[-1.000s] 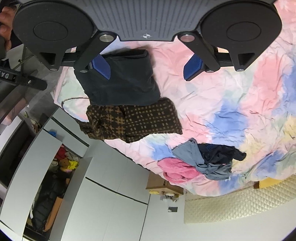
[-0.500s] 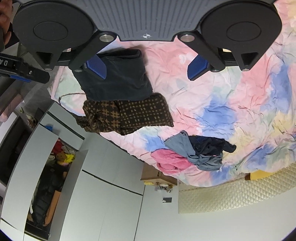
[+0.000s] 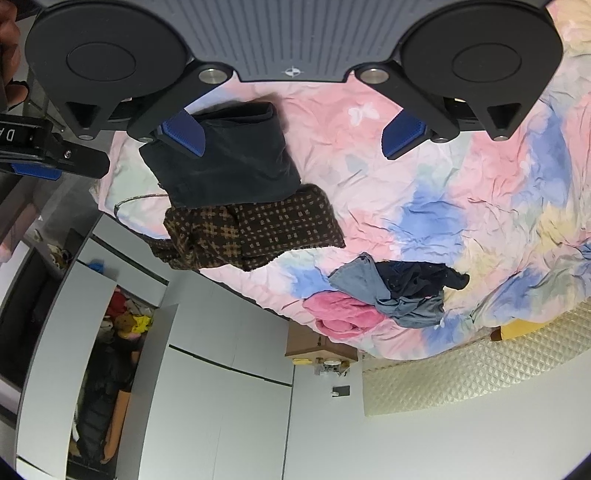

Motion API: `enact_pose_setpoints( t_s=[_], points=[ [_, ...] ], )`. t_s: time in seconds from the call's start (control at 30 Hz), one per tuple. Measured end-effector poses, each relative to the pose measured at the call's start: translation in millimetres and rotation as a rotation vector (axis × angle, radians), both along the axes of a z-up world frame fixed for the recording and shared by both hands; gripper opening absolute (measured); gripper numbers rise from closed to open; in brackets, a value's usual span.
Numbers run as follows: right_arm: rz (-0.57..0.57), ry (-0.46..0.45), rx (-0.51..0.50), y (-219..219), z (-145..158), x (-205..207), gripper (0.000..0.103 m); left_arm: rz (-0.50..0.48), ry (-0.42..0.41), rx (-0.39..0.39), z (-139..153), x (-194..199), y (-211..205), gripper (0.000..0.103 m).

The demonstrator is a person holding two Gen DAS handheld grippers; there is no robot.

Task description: Fold clothes

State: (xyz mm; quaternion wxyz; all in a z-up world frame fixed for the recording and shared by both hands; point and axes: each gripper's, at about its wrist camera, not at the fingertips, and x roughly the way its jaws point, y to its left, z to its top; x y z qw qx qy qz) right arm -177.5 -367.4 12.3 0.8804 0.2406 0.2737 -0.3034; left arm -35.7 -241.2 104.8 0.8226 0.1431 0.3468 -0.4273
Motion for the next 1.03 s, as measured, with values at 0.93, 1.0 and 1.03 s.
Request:
enact_pose_setpoints(
  t_s=[0.93,1.0,1.03],
  points=[
    [-0.017,0.054,0.015,7,-10,-17,0.103,0.019,-0.03,0.004,9,-31,17,0.103],
    [-0.017,0.054,0.011,9,-9,-17,0.103,0.021,-0.033,0.002,9,-32,19,0.103],
    [-0.018,0.053,0.009,9,-9,-16,0.103,0.02,-0.033,0.002,9,-32,19,0.103]
  ],
)
